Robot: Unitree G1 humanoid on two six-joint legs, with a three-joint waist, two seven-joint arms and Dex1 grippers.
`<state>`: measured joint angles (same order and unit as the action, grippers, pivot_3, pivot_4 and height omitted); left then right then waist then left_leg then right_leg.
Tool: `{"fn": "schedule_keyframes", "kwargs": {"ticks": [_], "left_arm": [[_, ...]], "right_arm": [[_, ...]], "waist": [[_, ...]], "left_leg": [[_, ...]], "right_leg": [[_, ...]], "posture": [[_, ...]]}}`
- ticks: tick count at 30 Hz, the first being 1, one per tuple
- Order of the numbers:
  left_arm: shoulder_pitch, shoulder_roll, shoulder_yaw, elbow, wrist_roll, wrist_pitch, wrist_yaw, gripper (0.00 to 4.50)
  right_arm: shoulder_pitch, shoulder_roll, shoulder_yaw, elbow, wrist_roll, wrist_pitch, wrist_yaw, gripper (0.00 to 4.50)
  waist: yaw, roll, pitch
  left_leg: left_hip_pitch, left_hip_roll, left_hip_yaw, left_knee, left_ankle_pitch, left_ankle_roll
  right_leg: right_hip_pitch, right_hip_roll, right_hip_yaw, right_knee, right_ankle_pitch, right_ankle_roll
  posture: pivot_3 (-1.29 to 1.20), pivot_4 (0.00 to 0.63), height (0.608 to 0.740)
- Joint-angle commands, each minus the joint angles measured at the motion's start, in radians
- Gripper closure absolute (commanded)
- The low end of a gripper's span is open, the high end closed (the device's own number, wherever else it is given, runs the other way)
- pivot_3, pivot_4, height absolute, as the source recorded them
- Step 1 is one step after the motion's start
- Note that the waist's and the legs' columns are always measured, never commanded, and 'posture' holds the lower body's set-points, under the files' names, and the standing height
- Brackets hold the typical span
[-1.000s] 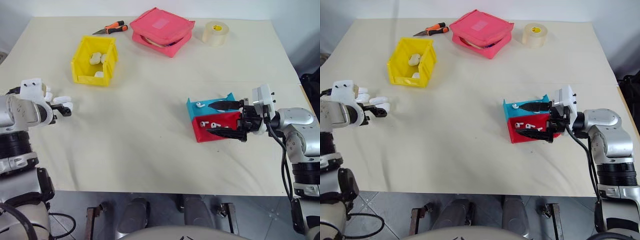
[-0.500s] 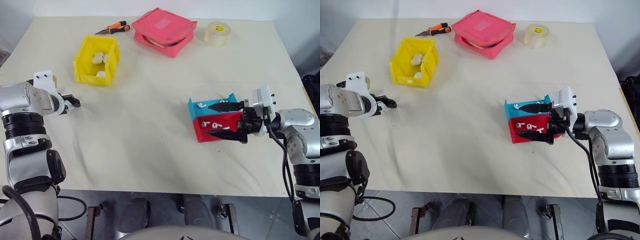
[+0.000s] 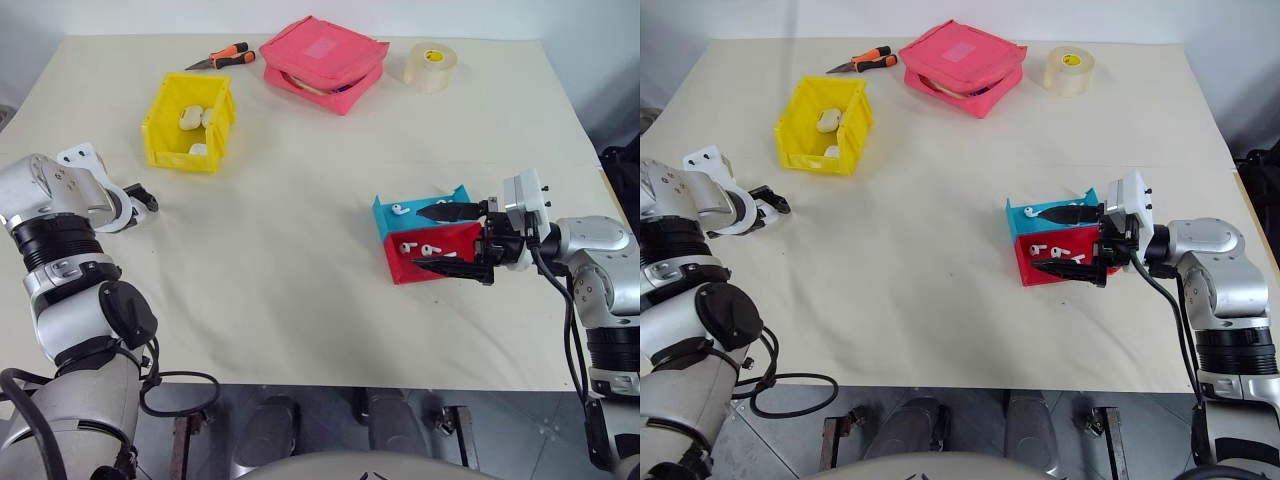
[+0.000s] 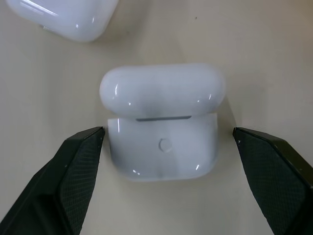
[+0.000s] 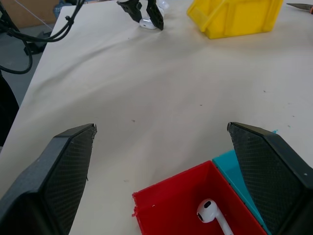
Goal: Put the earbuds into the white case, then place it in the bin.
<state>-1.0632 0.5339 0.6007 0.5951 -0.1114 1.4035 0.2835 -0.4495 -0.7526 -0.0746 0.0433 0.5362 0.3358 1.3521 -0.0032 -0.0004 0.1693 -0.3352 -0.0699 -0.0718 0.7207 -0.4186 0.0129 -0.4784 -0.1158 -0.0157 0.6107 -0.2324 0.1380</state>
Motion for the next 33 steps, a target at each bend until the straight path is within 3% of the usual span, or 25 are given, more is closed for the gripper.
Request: {"fn": "schedule_keyframes", "kwargs": {"ticks": [1, 7, 14, 18, 21, 24, 27, 30, 33], "left_arm": [[-0.007, -0.015, 0.039, 0.003, 0.018, 0.040, 0.032, 0.02], [-0.015, -0.013, 0.049, 0.017, 0.017, 0.006, 0.036, 0.02], [-0.021, -0.003, 0.051, 0.043, 0.015, -0.084, 0.048, 1.71], [0.094, 0.026, -0.234, -0.141, -0.019, -0.248, -0.257, 1.71], [0.223, 0.056, -0.368, -0.340, -0.066, -0.362, -0.481, 1.71], [0.370, 0.097, -0.425, -0.571, -0.158, -0.448, -0.701, 1.71], [0.482, 0.097, -0.404, -0.719, -0.262, -0.625, -0.899, 1.71], [0.503, 0.059, -0.422, -0.697, -0.305, -0.886, -1.091, 1.71], [0.464, -0.046, -0.449, -0.582, -0.340, -1.153, -1.265, 1.71]], "right_arm": [[-0.016, -0.006, -0.004, -0.009, -0.002, -0.002, -0.002, 0.00], [-0.014, -0.004, -0.004, -0.011, -0.008, 0.000, -0.010, 0.00], [-0.011, -0.006, -0.006, -0.015, -0.009, 0.001, -0.018, 0.00], [-0.008, -0.017, -0.015, -0.019, -0.010, 0.005, -0.025, 0.00], [0.000, -0.027, -0.027, -0.035, -0.003, 0.013, -0.033, 0.00], [0.022, -0.040, -0.051, -0.071, 0.011, 0.028, -0.049, 0.00], [0.055, -0.054, -0.073, -0.114, 0.024, 0.041, -0.067, 0.00], [0.093, -0.060, -0.098, -0.169, 0.030, 0.065, -0.107, 0.00], [0.137, -0.066, -0.120, -0.227, 0.036, 0.090, -0.149, 0.00]], "waist": [[0.000, 0.000, 0.000], [0.000, 0.000, 0.000], [0.001, 0.000, 0.000], [0.001, 0.000, 0.000], [0.000, 0.000, 0.000], [-0.001, 0.000, 0.000], [-0.001, 0.000, 0.000], [0.003, 0.000, 0.000], [0.013, 0.000, 0.000]], "left_leg": [[0.000, 0.000, 0.000, 0.000, 0.000, 0.000], [0.000, 0.000, 0.000, 0.000, 0.000, 0.000], [0.000, 0.000, 0.000, 0.000, 0.000, 0.000], [0.000, 0.000, 0.000, 0.001, 0.000, 0.000], [-0.001, 0.000, 0.000, 0.001, 0.000, 0.000], [-0.001, 0.003, 0.000, 0.001, 0.000, 0.000], [-0.001, 0.005, 0.000, 0.000, 0.000, 0.000], [-0.001, 0.007, 0.000, 0.001, 0.000, 0.000], [0.000, 0.007, 0.000, 0.003, 0.000, 0.000]], "right_leg": [[0.000, 0.000, 0.000, 0.000, 0.000, 0.000], [0.000, 0.000, 0.000, 0.000, 0.000, 0.000], [0.000, 0.000, 0.000, 0.001, 0.000, 0.000], [0.000, 0.000, 0.000, 0.002, 0.000, 0.000], [0.000, -0.001, -0.002, 0.000, 0.000, 0.000], [-0.001, -0.002, -0.003, -0.001, 0.000, 0.000], [-0.001, -0.002, -0.003, -0.002, 0.000, 0.000], [0.000, 0.000, -0.003, -0.002, 0.002, -0.002], [0.002, 0.000, -0.004, -0.006, 0.003, -0.003]], "posture": [[0.00, 0.150, 0.740], [0.00, 0.150, 0.740], [0.00, 0.150, 0.740], [0.00, 0.150, 0.740], [0.00, 0.150, 0.740], [0.00, 0.150, 0.740], [0.00, 0.150, 0.740], [0.00, 0.150, 0.740], [0.00, 0.150, 0.740]]}}
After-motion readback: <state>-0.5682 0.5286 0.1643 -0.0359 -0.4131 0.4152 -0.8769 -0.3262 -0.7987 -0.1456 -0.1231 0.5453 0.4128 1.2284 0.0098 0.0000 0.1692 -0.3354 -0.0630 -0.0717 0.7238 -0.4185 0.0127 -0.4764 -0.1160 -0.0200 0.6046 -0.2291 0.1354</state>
